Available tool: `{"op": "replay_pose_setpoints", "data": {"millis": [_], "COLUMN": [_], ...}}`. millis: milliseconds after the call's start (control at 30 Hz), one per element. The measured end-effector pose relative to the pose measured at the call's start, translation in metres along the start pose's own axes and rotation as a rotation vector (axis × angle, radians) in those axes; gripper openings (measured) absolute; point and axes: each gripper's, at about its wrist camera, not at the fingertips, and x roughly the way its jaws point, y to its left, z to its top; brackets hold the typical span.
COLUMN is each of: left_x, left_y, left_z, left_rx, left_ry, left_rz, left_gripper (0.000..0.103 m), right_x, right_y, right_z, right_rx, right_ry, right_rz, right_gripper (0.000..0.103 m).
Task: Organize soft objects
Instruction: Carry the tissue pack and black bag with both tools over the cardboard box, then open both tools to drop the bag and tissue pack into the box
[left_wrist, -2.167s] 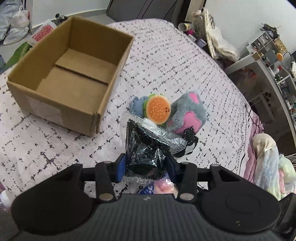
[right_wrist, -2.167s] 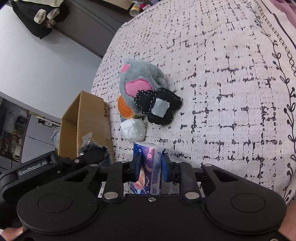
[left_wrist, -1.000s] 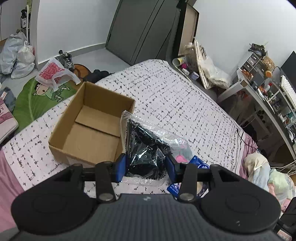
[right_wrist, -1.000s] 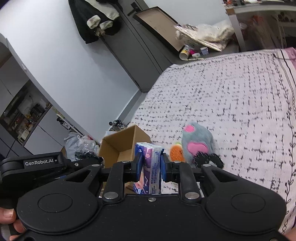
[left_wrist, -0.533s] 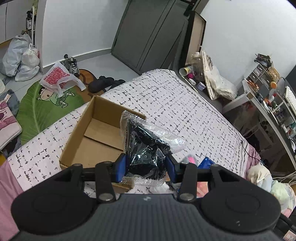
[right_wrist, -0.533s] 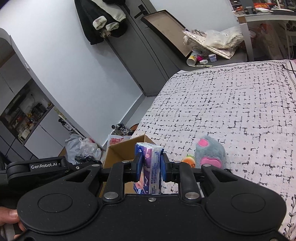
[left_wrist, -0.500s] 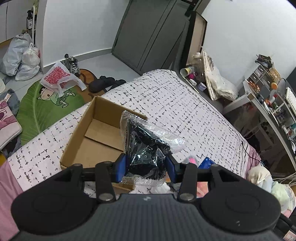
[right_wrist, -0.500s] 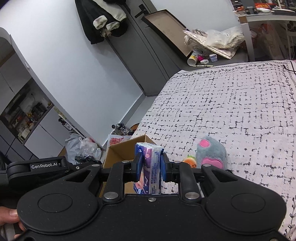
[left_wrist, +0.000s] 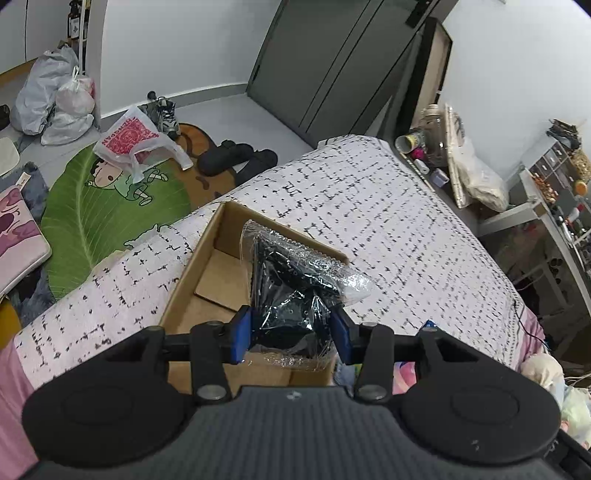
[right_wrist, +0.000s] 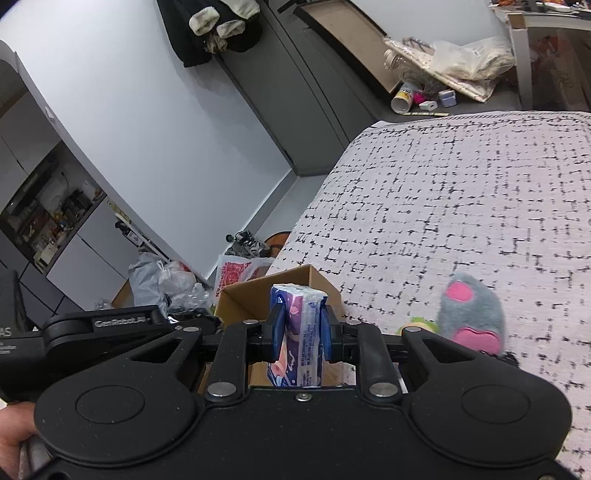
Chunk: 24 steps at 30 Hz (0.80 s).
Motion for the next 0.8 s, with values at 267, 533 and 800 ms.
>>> {"op": "replay_pose_setpoints", "data": {"millis": [267,533,800], "left_x": [0.040,0.059,0.046], "left_y": [0.011,0.020,0.028], "left_z": [0.013,0.019,0.018], "left_rx": [-0.027,-0.043,-0.048], "left_ry": [0.032,0.013,-0.017], "left_rz": [0.033,0.090,0.080], "left_gripper": [0.046,0.061,0.062], "right_x": [0.035,0.063,0.079], "right_y": [0.008,0.004,0.009], "right_z": [0.006,0.008,0.008], "right_rx": [0.001,0.024,0.022], "right_ry": [0.029,0.066,0.092], "right_rz": [0.002,0.002,0.011], "right_gripper": [0.020,0.020,0.020]}}
